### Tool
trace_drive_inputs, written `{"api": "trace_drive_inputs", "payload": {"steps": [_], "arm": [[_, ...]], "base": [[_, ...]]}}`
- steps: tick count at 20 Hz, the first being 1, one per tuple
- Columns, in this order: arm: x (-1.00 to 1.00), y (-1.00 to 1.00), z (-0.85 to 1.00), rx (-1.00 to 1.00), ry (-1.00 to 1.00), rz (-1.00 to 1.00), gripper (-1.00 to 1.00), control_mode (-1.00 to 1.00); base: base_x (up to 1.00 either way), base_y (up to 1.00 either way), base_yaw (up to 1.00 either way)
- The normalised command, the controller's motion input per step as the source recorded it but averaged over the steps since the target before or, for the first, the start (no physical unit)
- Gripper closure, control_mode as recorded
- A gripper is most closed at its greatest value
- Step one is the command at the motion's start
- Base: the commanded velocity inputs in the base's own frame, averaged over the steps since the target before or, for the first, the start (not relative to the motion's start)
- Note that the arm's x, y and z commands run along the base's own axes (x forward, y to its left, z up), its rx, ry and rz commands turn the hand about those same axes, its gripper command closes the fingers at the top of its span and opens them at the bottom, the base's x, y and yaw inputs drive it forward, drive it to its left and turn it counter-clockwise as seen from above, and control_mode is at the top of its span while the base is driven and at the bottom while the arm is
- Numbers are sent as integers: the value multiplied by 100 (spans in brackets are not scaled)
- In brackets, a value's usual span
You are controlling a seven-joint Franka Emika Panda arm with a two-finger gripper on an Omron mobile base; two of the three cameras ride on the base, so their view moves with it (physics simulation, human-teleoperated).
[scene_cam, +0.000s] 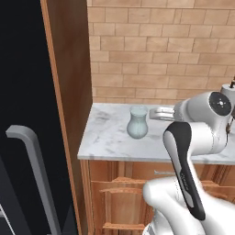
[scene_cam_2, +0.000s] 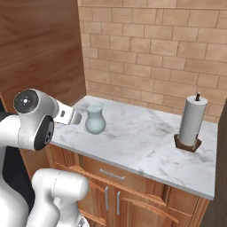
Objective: Move the sweet potato and cherry from the top shelf to the second highest shelf to make space. Then, place the pitcher from the counter on the cleared top shelf.
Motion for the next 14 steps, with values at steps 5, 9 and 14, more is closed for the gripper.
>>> {"api": "trace_drive_inputs", "payload": {"steps": [5, 9, 14], "arm": [[41, 0, -19, 0, 3, 0, -100, -100], [52, 0, -21, 0, 13, 0, -100, -100], [54, 0, -38, -3, 20, 0, -100, -100]], "base": [[0, 0, 0], [0, 0, 0], [0, 0, 0]]}}
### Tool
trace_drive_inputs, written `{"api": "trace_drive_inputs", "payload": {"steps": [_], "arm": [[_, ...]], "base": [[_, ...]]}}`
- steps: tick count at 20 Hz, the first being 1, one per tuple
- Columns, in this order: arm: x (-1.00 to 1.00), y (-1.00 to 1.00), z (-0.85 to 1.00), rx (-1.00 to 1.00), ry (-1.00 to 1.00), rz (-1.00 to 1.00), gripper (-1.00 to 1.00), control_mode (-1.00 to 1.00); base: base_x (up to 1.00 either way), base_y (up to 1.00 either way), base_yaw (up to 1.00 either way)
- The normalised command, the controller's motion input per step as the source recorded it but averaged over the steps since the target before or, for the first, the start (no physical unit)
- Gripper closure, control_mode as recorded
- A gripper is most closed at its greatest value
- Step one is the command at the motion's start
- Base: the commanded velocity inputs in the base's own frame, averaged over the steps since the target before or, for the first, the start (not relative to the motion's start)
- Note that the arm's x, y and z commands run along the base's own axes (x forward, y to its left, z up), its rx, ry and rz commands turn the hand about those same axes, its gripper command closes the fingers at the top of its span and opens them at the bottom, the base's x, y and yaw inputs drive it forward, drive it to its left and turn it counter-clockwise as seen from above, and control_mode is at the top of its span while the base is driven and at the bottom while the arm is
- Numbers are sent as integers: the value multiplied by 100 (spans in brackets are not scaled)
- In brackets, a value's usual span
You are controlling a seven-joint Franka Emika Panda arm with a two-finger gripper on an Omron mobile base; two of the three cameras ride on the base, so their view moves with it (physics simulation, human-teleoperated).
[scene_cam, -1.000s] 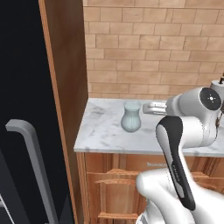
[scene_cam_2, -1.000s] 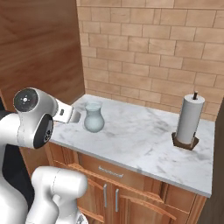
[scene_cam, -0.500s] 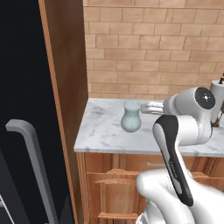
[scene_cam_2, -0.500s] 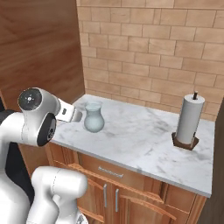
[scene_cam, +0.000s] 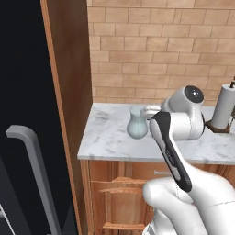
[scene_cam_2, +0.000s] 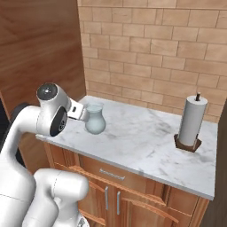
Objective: Move the sweet potato and cherry from the top shelf to the second highest shelf to make space. Then, place the pitcher from the counter on the cleared top shelf.
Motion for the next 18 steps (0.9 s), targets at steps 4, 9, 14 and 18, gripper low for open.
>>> {"api": "trace_drive_inputs", "payload": {"steps": [4, 9, 14, 18], "arm": [[41, 0, -59, -11, 15, 0, -100, -100], [40, 1, -55, -14, 4, 0, -100, -100], [45, 3, -29, -8, 0, 0, -100, -100], [51, 0, -9, 0, -1, 0, -100, -100]], "base": [[0, 0, 0], [0, 0, 0], [0, 0, 0], [0, 0, 0]]}}
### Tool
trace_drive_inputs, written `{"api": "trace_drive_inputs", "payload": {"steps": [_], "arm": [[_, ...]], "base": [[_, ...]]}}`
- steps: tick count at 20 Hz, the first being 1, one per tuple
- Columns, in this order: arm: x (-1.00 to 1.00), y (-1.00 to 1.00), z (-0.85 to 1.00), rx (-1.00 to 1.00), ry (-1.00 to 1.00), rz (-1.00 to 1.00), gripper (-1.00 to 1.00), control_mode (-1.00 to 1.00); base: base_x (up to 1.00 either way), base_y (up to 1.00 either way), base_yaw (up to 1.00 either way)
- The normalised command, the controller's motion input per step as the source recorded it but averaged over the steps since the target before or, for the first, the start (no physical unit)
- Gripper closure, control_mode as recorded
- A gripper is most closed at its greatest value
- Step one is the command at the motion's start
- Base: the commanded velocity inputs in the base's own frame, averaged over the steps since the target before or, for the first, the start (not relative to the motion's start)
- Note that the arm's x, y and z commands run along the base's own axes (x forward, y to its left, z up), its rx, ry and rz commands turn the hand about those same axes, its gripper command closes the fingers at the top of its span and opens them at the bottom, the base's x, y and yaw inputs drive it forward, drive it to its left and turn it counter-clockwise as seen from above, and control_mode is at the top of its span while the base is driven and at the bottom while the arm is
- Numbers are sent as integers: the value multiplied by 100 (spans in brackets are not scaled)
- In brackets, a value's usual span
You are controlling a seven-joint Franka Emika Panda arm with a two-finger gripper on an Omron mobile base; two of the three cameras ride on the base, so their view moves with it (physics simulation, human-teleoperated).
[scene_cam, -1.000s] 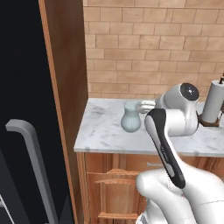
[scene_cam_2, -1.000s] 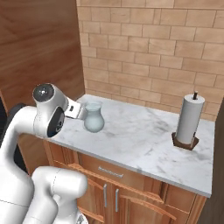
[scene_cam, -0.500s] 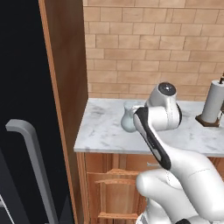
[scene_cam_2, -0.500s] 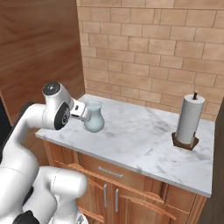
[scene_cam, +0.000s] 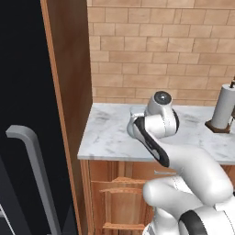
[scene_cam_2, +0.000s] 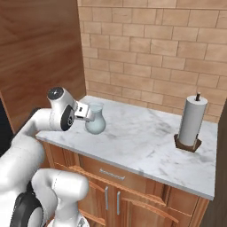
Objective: Move the sweet potato and cherry from the top shelf to the second highest shelf to make space. Then, place the pitcher from the counter on the cleared top shelf.
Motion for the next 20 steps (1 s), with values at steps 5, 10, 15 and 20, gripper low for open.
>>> {"api": "trace_drive_inputs", "payload": {"steps": [5, 10, 15, 20], "arm": [[50, 0, -18, 0, 0, 0, -100, -100], [48, 0, -22, 0, 0, 0, -100, -100], [43, 0, -24, 0, 0, 0, -100, -100], [38, 0, -26, 0, 0, 0, -100, -100]], "base": [[0, 0, 0], [0, 0, 0], [0, 0, 0], [0, 0, 0]]}}
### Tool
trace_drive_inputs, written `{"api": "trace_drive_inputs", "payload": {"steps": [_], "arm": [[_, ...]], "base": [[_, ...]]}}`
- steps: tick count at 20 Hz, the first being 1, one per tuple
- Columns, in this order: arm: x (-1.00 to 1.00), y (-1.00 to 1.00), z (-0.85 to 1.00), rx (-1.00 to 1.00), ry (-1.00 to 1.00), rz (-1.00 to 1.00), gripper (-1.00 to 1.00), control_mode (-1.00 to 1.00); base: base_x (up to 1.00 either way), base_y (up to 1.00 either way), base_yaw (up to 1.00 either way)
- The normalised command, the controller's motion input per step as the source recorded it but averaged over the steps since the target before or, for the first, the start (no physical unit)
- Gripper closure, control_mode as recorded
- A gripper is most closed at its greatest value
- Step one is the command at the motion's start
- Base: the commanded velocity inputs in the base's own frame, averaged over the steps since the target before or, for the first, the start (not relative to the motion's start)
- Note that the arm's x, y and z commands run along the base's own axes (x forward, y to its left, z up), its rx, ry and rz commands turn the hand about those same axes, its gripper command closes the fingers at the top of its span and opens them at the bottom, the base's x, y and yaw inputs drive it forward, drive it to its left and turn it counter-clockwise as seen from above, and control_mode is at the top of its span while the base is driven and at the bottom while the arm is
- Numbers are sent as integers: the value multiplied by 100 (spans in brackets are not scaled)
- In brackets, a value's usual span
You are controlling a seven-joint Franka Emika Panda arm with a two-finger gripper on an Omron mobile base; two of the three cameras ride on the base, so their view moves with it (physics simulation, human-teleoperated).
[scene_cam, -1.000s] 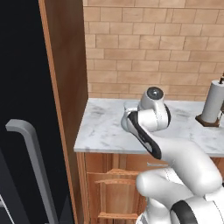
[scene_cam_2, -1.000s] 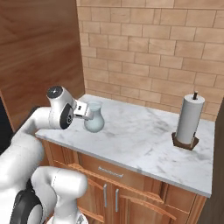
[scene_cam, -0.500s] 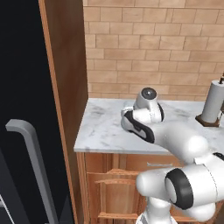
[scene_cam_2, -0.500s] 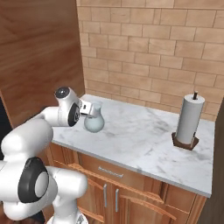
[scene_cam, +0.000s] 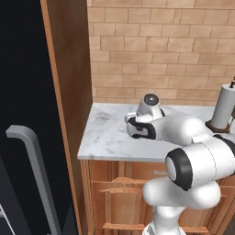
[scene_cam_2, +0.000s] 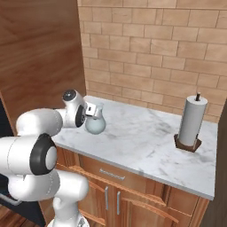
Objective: Move the sweet potato and cherry from the top shelf to the second highest shelf to make space. Then, place the pitcher from the counter on the cleared top shelf.
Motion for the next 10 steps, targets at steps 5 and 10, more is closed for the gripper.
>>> {"api": "trace_drive_inputs", "payload": {"steps": [5, 10], "arm": [[33, 0, -28, -1, 0, 0, -100, -100], [30, 0, -26, 0, 0, 0, -100, -100]], "base": [[0, 0, 0], [0, 0, 0]]}}
